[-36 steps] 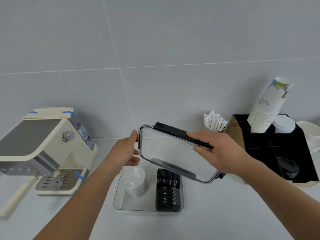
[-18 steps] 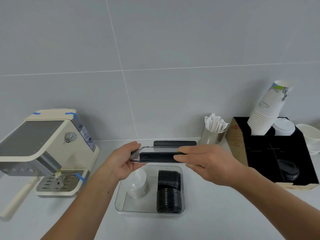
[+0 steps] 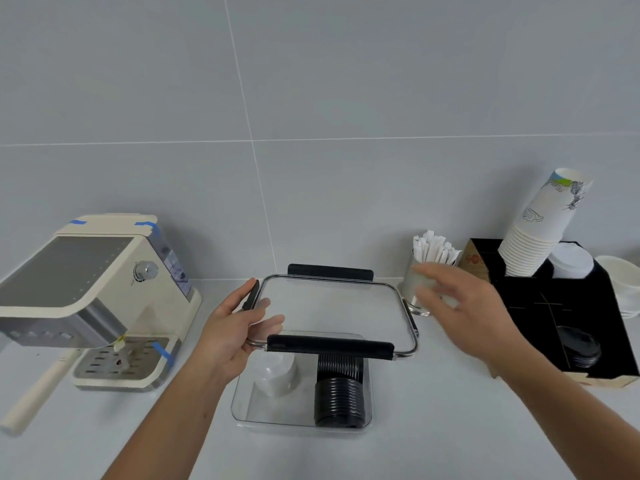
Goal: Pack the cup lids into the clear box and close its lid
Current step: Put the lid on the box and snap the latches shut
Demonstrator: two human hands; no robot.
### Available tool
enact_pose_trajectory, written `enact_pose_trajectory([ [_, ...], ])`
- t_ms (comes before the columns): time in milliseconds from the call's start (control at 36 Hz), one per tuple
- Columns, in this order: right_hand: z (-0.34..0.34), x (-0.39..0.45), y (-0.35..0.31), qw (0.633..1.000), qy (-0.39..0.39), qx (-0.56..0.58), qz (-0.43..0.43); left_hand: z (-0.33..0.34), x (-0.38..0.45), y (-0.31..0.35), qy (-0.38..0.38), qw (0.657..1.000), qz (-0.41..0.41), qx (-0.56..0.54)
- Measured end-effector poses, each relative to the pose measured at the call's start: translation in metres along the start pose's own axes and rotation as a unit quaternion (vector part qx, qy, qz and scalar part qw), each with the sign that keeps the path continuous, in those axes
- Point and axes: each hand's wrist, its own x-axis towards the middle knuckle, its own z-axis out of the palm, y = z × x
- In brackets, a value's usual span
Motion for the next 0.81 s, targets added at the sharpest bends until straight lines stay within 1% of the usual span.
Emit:
enact_pose_trajectory([
  [28,0.000,0.002,0.005,0.996,0.001,0.011,0.084,-0.003,-0.001,-0.001,-0.001,1.000,0.003,-0.004],
  [83,0.003,0.006,0.020,0.972,-0.025,0.060,0.224,-0.008,-0.002,-0.003,-0.003,1.000,0.010,-0.012],
  [111,0.006,0.007,0.027,0.949,-0.044,0.120,0.287,-0.011,-0.002,-0.004,-0.005,1.000,0.013,-0.016],
  [167,0.016,0.007,0.033,0.878,-0.067,0.261,0.395,-0.015,-0.002,-0.005,-0.008,1.000,0.017,-0.021],
  [194,0.021,0.005,0.033,0.847,-0.075,0.302,0.432,-0.017,-0.002,-0.006,-0.009,1.000,0.019,-0.022],
  [250,0.031,0.001,0.030,0.812,-0.102,0.334,0.468,-0.021,-0.001,-0.008,-0.010,0.999,0.022,-0.023],
  [306,0.040,-0.003,0.027,0.792,-0.119,0.367,0.474,-0.025,-0.001,-0.009,-0.011,0.999,0.024,-0.022],
  [361,0.047,-0.004,0.022,0.776,-0.117,0.402,0.471,-0.029,-0.001,-0.009,-0.014,0.999,0.026,-0.023],
  [444,0.051,-0.002,0.017,0.758,-0.094,0.448,0.465,-0.035,0.000,-0.008,-0.014,0.999,0.027,-0.024],
  [472,0.053,-0.001,0.016,0.756,-0.087,0.457,0.461,-0.038,0.001,-0.009,-0.014,0.999,0.028,-0.024],
  [528,0.055,0.001,0.014,0.765,-0.077,0.454,0.450,-0.043,0.002,-0.010,-0.012,0.999,0.029,-0.026],
  [583,0.057,0.003,0.012,0.786,-0.075,0.430,0.438,-0.047,0.003,-0.012,-0.007,0.999,0.030,-0.029],
  [722,0.068,0.003,0.007,0.855,-0.069,0.314,0.408,-0.056,0.007,-0.017,0.007,0.999,0.034,-0.006],
  [806,0.076,0.003,0.005,0.879,-0.056,0.267,0.390,-0.059,0.010,-0.021,0.016,0.999,0.036,0.012],
])
